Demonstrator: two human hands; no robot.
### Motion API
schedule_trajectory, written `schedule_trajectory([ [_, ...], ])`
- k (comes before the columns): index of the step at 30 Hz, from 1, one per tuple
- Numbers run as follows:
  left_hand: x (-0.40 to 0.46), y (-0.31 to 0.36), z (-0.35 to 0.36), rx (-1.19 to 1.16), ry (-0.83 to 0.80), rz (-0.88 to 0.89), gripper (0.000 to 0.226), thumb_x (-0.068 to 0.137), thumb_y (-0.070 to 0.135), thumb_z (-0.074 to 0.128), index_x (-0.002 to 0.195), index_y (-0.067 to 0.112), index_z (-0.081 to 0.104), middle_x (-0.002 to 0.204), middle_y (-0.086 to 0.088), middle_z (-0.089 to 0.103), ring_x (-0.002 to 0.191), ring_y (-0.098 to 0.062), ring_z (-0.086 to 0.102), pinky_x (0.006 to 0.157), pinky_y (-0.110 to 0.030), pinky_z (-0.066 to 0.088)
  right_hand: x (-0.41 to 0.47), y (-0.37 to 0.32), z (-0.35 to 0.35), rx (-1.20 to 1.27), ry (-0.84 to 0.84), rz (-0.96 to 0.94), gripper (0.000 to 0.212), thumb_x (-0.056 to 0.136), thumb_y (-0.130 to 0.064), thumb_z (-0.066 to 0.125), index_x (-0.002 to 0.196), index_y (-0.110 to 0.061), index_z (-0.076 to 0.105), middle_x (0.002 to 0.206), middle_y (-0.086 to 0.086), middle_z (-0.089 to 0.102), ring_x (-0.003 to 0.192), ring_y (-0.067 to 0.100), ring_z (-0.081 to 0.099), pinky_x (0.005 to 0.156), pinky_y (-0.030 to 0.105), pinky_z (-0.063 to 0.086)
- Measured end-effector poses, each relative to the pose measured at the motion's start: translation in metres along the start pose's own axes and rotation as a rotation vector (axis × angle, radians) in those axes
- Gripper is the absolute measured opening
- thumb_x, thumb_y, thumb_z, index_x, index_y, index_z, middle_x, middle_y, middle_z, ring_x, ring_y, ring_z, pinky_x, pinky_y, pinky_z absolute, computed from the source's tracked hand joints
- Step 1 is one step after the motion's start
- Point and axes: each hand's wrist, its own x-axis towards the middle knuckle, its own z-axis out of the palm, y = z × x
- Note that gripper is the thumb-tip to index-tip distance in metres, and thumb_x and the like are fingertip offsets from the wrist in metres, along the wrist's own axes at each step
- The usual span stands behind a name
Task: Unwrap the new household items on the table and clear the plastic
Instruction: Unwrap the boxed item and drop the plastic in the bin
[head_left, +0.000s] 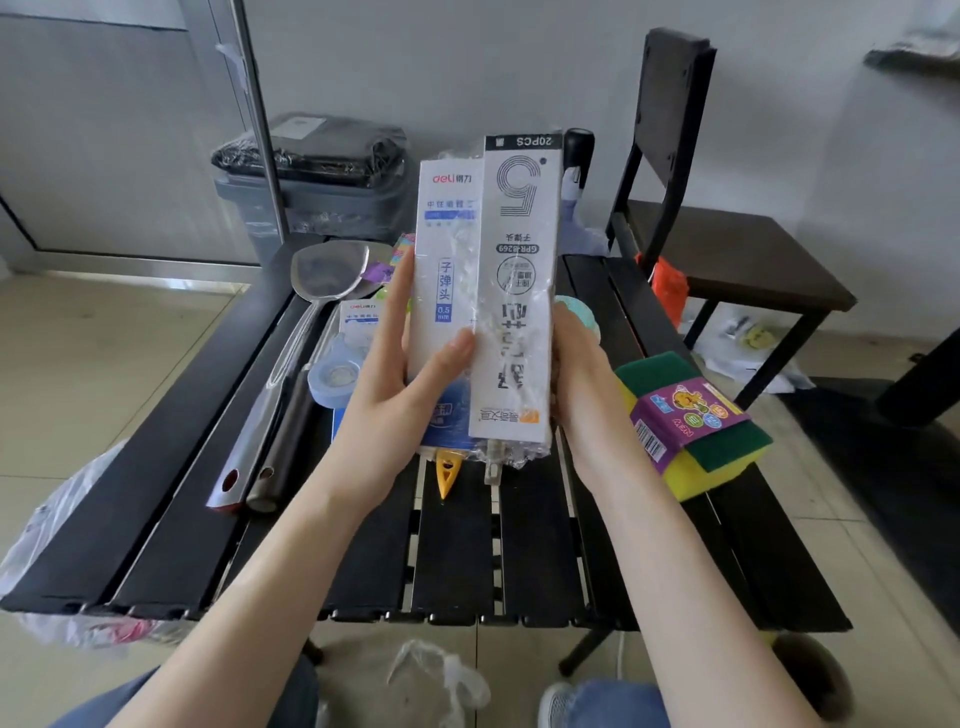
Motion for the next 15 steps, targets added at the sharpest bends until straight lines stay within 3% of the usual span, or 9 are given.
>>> schedule_trajectory([
  [1,0.0,0.0,0.001,-0.002,0.007,0.001,0.068,0.091,0.022,0.054,0.144,0.042,0.017,0.153,0.007,0.034,0.136,-0.013,0.041,0.109,-0.04,0.039,0.0,0.001,-0.001,-0.043,0.023,-0.007,0.032,0.102,-0.039,0.038,0.096,-0.015,0.059,0.105,0.001,0.064,0.097,0.014,0.062,0.084,0.025,0.048],
  [3,-0.001,-0.002,0.003,0.0,0.018,0.007,0.067,0.091,0.021,0.054,0.142,0.044,0.018,0.154,0.007,0.033,0.137,-0.014,0.04,0.109,-0.045,0.039,-0.005,0.001,-0.003,-0.037,0.026,-0.092,0.037,0.101,-0.043,0.038,0.122,-0.018,0.054,0.126,-0.001,0.059,0.116,0.014,0.057,0.098,0.034,0.046],
  [5,-0.002,-0.003,0.007,0.011,0.02,0.015,0.065,0.091,0.02,0.054,0.139,0.046,0.02,0.153,0.006,0.034,0.135,-0.015,0.042,0.107,-0.048,0.041,-0.013,-0.008,-0.004,0.051,0.05,-0.157,0.041,0.101,-0.043,0.04,0.137,-0.024,0.045,0.127,-0.007,0.059,0.116,0.006,0.057,0.098,0.034,0.048],
  [10,-0.003,-0.002,0.013,0.054,0.039,0.061,0.064,0.095,0.011,0.053,0.141,0.039,0.019,0.15,0.001,0.039,0.131,-0.016,0.048,0.102,-0.045,0.047,-0.024,-0.022,-0.003,-0.004,-0.107,-0.31,0.047,0.094,-0.035,0.058,0.137,-0.026,0.042,0.12,-0.012,0.063,0.109,0.002,0.062,0.084,0.023,0.055],
  [13,-0.003,-0.002,0.013,0.064,0.03,0.077,0.064,0.095,0.006,0.05,0.142,0.035,0.018,0.15,0.002,0.039,0.131,-0.013,0.048,0.102,-0.042,0.047,-0.029,-0.017,-0.002,-0.064,-0.145,-0.366,0.041,0.099,-0.024,0.05,0.138,-0.024,0.04,0.11,-0.022,0.06,0.101,-0.011,0.06,0.071,0.01,0.05],
  [15,-0.003,-0.001,0.013,0.083,0.03,0.084,0.064,0.096,0.003,0.049,0.144,0.032,0.017,0.15,0.0,0.038,0.132,-0.012,0.047,0.103,-0.039,0.046,-0.029,-0.018,-0.002,-0.076,-0.152,-0.372,0.04,0.102,-0.023,0.043,0.141,-0.023,0.037,0.111,-0.023,0.057,0.101,-0.012,0.059,0.073,0.012,0.051],
])
